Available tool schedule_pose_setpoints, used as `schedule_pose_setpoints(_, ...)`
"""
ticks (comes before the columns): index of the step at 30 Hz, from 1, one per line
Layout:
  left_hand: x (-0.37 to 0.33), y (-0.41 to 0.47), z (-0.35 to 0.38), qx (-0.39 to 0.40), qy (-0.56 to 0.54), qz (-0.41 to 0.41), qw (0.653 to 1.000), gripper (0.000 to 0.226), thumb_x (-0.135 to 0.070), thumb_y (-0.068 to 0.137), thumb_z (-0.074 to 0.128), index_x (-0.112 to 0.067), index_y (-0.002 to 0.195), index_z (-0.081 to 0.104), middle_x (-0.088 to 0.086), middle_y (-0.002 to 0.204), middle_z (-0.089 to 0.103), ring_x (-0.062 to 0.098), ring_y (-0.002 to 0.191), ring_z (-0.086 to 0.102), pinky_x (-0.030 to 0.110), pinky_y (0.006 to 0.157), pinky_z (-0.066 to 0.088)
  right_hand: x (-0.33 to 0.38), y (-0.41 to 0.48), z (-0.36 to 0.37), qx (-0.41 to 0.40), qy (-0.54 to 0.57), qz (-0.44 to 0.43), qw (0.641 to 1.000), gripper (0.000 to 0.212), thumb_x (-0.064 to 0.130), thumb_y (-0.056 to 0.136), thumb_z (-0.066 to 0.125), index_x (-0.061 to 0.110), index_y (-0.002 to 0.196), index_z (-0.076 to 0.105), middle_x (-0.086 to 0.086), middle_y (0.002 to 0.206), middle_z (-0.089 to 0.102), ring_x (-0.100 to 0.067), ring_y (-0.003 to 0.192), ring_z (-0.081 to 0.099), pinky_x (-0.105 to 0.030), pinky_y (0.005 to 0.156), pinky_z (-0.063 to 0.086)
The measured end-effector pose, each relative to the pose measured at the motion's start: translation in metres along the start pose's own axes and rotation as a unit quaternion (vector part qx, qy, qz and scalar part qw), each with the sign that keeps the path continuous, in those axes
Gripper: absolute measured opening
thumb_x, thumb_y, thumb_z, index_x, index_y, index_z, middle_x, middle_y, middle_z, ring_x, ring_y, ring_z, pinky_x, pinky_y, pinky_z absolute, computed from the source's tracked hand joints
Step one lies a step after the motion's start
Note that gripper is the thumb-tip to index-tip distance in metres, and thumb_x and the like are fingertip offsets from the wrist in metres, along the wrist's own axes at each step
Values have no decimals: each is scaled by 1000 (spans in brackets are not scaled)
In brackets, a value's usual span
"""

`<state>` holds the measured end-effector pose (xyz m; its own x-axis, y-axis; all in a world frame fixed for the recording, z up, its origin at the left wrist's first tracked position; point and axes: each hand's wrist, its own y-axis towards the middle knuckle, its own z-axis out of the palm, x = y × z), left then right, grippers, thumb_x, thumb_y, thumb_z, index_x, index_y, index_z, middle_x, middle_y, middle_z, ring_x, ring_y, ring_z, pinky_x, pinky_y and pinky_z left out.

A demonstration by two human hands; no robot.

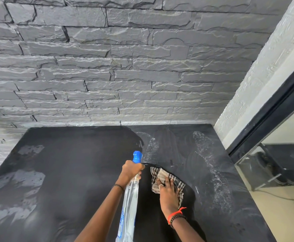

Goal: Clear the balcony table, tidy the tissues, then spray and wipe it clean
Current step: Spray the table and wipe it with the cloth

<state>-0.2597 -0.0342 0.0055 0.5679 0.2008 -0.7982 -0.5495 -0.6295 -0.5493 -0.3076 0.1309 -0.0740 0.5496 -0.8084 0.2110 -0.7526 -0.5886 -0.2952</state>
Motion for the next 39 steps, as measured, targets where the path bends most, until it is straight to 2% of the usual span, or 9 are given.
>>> schedule_pose_setpoints(13, -24, -2, 13, -8, 32, 24, 999, 20, -3, 75, 58, -7, 59, 46, 4, 49, 46, 17, 39, 44, 18, 36, 35, 4, -3, -5, -2, -1, 4, 1000, 46, 7, 100, 29, 24, 141, 38, -8, 159, 6, -29, 146, 2, -56, 116, 12)
schedule_pose_setpoints(25, -29, 9, 15, -20, 29, 41, 999, 14, -6, 73, 61, -5, 65, 50, 3, 47, 49, 19, 38, 46, 25, 44, 41, 2, 1, -8, 26, -24, 1, 999, 46, 9, 101, 26, 25, 143, 36, -9, 159, -1, -30, 146, -2, -56, 114, 9)
schedule_pose_setpoints(27, -29, 14, 11, -20, 21, 41, 999, 13, -6, 72, 61, -5, 64, 50, 1, 44, 49, 20, 38, 46, 27, 47, 41, 5, 1, -9, 20, -37, 2, 999, 48, 8, 97, 41, 29, 140, 43, -14, 157, 14, -36, 144, 13, -62, 109, 19)
schedule_pose_setpoints(28, -29, 17, 8, -18, 15, 40, 999, 13, -5, 72, 60, -5, 63, 50, 0, 42, 48, 20, 37, 46, 27, 47, 41, 7, 3, -10, -27, -44, -2, 999, 48, 6, 87, 57, 33, 127, 58, -18, 148, 36, -41, 135, 34, -68, 98, 34)
schedule_pose_setpoints(30, -29, 19, 3, -19, 6, 39, 999, 14, -6, 70, 61, -6, 62, 49, 0, 42, 47, 20, 37, 45, 26, 46, 39, 8, 5, -1, 4, -52, -7, 999, 38, 7, 59, 68, 33, 85, 77, -15, 110, 69, -36, 96, 68, -62, 63, 53)
schedule_pose_setpoints(33, -27, 25, -6, -34, 6, 36, 999, 16, -20, 56, 62, -7, 56, 52, 2, 43, 50, 23, 42, 47, 29, 53, 40, 25, 14, 20, -31, -38, -46, 998, 25, 18, 60, 59, 34, 70, 76, -9, 95, 74, -29, 85, 72, -53, 56, 56)
schedule_pose_setpoints(34, -24, 28, -9, -39, 7, 32, 999, 17, -22, 52, 61, -8, 55, 53, 3, 44, 51, 24, 46, 48, 30, 55, 41, 33, 17, 18, -25, -37, -58, 997, 19, 18, 58, 69, 33, 68, 75, -8, 96, 74, -29, 87, 71, -53, 58, 56)
schedule_pose_setpoints(37, -16, 39, -21, -54, 1, 17, 998, 20, -25, 50, 64, -8, 55, 54, 6, 49, 53, 25, 52, 49, 35, 58, 41, 52, 40, 20, -9, -21, -76, 997, 37, 19, 36, 92, 29, 67, 75, -9, 100, 73, -30, 92, 70, -54, 62, 56)
schedule_pose_setpoints(39, -14, 40, -27, -58, -4, 15, 998, 20, -24, 51, 64, -8, 56, 53, 5, 48, 52, 25, 49, 48, 35, 58, 41, 59, 62, 16, -2, -14, -64, 998, 28, 11, 50, 82, 28, 72, 76, -10, 103, 72, -31, 94, 69, -56, 64, 56)
